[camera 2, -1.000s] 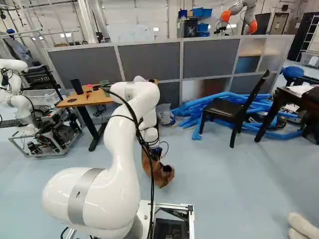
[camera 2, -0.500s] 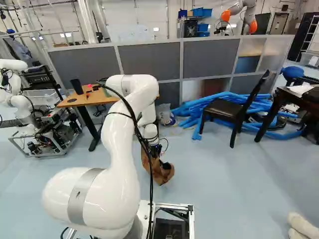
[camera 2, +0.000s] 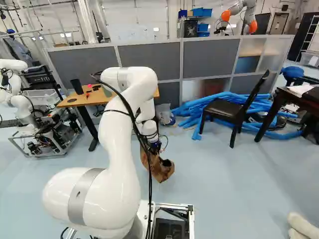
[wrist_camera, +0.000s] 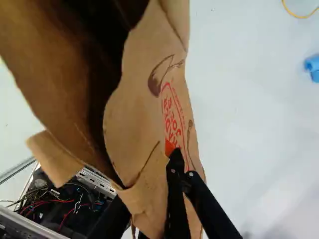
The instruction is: Pick up the bag on the ground and place it on the table
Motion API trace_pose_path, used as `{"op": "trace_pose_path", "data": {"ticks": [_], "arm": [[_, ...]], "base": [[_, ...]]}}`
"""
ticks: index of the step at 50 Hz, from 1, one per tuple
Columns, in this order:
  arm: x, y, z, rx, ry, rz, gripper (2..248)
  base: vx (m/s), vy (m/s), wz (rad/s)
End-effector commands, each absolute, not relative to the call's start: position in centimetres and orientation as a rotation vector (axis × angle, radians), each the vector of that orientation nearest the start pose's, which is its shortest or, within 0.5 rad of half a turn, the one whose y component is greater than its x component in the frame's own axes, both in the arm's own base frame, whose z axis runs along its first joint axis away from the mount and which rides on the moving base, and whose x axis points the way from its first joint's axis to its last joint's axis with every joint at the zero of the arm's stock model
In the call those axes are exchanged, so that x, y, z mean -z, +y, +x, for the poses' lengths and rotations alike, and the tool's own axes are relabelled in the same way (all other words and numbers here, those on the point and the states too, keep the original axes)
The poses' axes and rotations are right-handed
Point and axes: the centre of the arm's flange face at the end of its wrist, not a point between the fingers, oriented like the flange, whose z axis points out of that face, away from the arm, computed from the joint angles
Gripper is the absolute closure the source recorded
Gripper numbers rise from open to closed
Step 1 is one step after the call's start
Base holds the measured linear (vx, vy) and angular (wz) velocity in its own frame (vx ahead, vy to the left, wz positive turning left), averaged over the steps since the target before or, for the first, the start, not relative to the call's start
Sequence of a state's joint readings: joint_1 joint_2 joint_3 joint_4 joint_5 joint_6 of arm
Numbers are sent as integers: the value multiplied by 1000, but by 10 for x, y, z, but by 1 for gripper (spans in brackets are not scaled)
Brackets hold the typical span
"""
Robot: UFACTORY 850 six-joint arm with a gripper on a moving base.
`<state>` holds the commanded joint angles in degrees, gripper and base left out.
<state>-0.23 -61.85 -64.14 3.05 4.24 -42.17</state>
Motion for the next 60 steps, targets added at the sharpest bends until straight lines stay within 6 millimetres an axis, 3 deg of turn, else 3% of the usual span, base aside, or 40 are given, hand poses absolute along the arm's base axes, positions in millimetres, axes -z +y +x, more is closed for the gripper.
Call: {"op": "trace_pose_path", "data": {"ticks": [60], "arm": [[-128,-5,512,269,-1056,-3014,229]], "base": [[0,0,0]]}}
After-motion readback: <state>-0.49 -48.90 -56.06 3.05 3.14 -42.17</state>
